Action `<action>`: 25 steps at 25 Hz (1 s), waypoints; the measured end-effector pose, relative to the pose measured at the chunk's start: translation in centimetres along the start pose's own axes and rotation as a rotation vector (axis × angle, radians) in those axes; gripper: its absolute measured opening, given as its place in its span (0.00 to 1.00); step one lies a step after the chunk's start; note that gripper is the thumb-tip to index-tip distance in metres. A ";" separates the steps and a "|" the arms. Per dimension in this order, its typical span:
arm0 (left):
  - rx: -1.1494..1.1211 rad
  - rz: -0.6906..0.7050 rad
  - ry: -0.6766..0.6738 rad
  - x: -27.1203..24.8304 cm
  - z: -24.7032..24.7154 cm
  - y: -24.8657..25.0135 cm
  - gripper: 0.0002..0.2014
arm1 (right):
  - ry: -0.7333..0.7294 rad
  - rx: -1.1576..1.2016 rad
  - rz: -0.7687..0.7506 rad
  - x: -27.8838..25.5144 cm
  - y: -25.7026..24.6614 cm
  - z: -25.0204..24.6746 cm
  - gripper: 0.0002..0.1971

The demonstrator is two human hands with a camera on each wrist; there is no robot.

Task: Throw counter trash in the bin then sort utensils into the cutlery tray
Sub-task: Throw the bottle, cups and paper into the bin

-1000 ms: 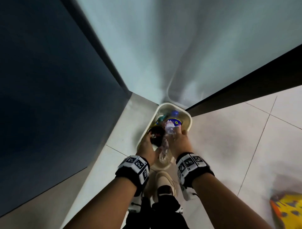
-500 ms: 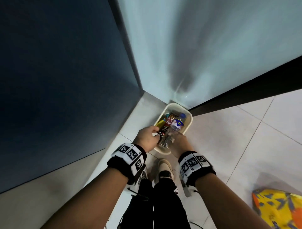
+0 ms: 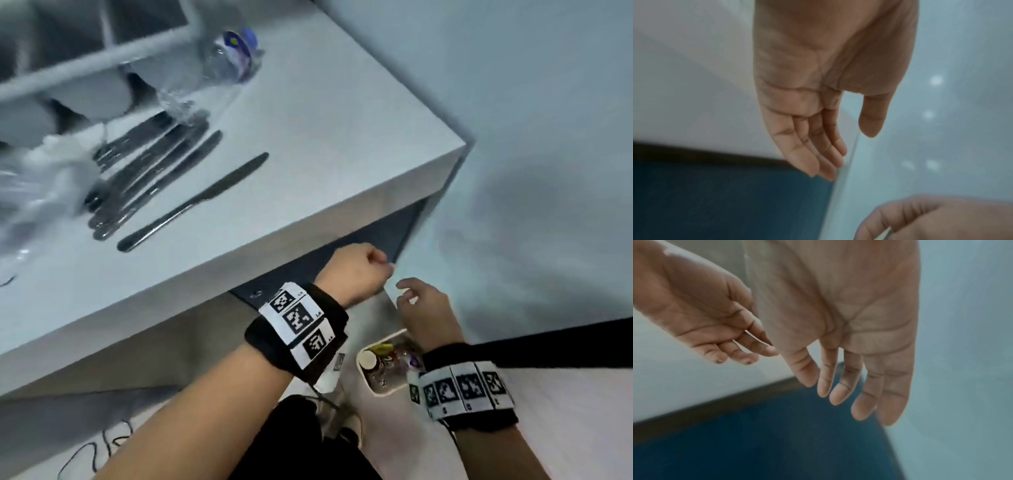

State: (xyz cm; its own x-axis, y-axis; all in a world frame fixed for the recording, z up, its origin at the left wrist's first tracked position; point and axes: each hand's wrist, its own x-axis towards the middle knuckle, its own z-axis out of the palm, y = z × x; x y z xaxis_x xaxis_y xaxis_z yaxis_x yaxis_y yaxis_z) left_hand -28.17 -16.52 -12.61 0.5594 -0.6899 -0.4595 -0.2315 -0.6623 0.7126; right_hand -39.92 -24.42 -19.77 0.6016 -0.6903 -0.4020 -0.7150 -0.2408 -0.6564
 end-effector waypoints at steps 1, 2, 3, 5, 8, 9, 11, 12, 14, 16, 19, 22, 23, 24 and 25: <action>-0.029 0.005 0.073 -1.8 -2.6 0.6 0.14 | -0.016 -0.016 -0.066 -0.9 -2.8 -0.8 0.15; -0.054 0.014 0.144 -3.5 -5.2 1.0 0.14 | -0.039 -0.020 -0.129 -1.8 -5.5 -1.4 0.14; -0.085 0.019 0.203 -4.9 -7.3 1.2 0.14 | -0.059 -0.014 -0.180 -2.6 -7.7 -2.1 0.13; -0.180 0.011 0.327 -8.7 -11.8 0.3 0.14 | -0.120 -0.021 -0.341 -4.5 -12.8 -2.6 0.11; -0.300 -0.025 0.485 -13.5 -18.1 -2.2 0.12 | -0.201 -0.013 -0.539 -6.4 -20.0 -1.9 0.10; -0.338 -0.038 0.543 -14.9 -20.0 -3.2 0.11 | -0.220 -0.010 -0.592 -6.9 -22.2 -1.2 0.10; -0.385 -0.063 0.658 -17.1 -23.5 -5.7 0.10 | -0.251 -0.023 -0.678 -7.3 -26.2 1.0 0.10; -0.393 -0.081 0.707 -17.8 -24.8 -6.7 0.11 | -0.265 -0.030 -0.704 -7.3 -27.6 2.1 0.10; -0.379 -0.133 0.818 -19.5 -27.8 -9.5 0.14 | -0.276 -0.093 -0.768 -7.3 -31.1 5.0 0.11; -0.346 -0.205 0.901 -20.7 -30.4 -12.5 0.17 | -0.262 -0.189 -0.815 -7.4 -34.5 7.8 0.14; -0.294 -0.312 0.952 -21.0 -33.6 -17.0 0.22 | -0.268 -0.274 -0.757 -6.7 -38.4 11.9 0.20; -0.147 -0.416 1.082 -20.7 -36.1 -20.4 0.26 | -0.233 -0.398 -0.673 -5.0 -40.5 15.0 0.26; -0.077 -0.468 1.157 -20.8 -37.1 -21.4 0.29 | -0.226 -0.419 -0.638 -4.5 -41.1 15.9 0.28; -0.005 -0.513 1.231 -20.8 -38.1 -22.4 0.32 | -0.222 -0.427 -0.596 -4.2 -41.6 16.6 0.32; 0.051 -0.540 1.287 -20.9 -39.2 -23.3 0.35 | -0.216 -0.424 -0.563 -4.0 -42.0 17.2 0.38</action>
State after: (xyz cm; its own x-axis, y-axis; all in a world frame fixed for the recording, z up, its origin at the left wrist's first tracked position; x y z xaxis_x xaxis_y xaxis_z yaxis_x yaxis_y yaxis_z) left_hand -3.26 24.78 1.21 0.9109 0.3821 0.1557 0.2317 -0.7858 0.5734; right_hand -6.17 0.18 -1.64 0.9438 -0.2448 -0.2222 -0.3268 -0.7925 -0.5148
